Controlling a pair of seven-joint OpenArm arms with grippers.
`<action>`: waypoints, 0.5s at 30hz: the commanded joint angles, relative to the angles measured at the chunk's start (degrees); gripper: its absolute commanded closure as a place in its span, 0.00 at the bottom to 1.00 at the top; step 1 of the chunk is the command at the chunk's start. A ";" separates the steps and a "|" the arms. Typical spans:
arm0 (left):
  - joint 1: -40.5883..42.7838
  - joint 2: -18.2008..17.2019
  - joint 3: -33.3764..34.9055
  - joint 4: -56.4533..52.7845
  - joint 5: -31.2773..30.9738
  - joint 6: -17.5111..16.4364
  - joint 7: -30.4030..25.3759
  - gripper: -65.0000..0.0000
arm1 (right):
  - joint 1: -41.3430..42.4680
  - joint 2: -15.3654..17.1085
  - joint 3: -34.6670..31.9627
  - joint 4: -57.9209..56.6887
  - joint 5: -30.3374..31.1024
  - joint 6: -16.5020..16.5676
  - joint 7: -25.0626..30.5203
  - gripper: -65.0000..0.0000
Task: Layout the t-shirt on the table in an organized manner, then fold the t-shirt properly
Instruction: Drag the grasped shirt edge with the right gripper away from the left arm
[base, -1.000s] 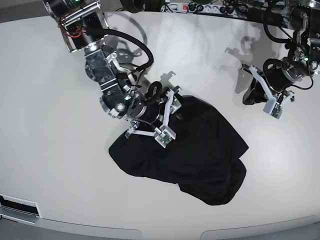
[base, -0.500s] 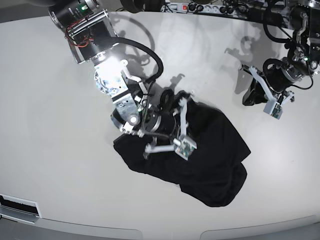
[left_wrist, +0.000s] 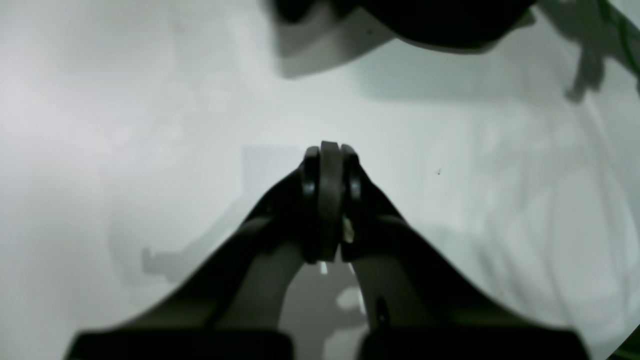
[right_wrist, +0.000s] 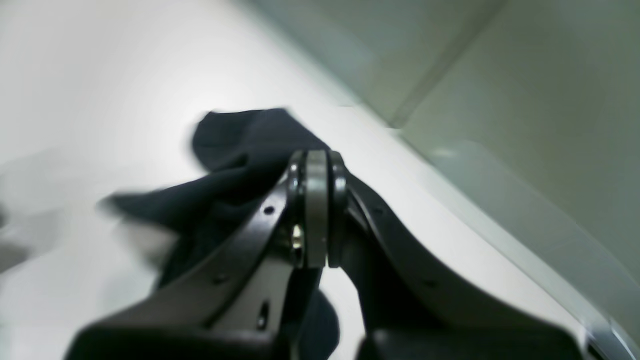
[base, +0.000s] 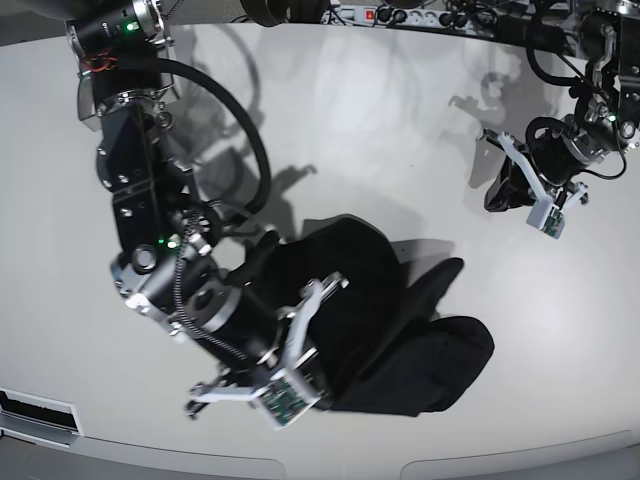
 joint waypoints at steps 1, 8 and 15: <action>-0.31 -0.83 -0.37 0.83 -0.90 -0.22 -1.46 1.00 | 1.44 0.42 1.84 1.22 -0.55 -3.69 1.77 1.00; -1.14 -0.81 -0.37 0.83 -0.92 -0.20 -1.51 1.00 | 1.42 4.26 11.78 0.44 -3.02 -8.50 -0.83 1.00; -1.14 0.20 -0.37 0.83 -0.94 -0.22 -1.49 1.00 | 1.44 8.68 14.58 -5.20 -2.60 -5.40 -0.74 1.00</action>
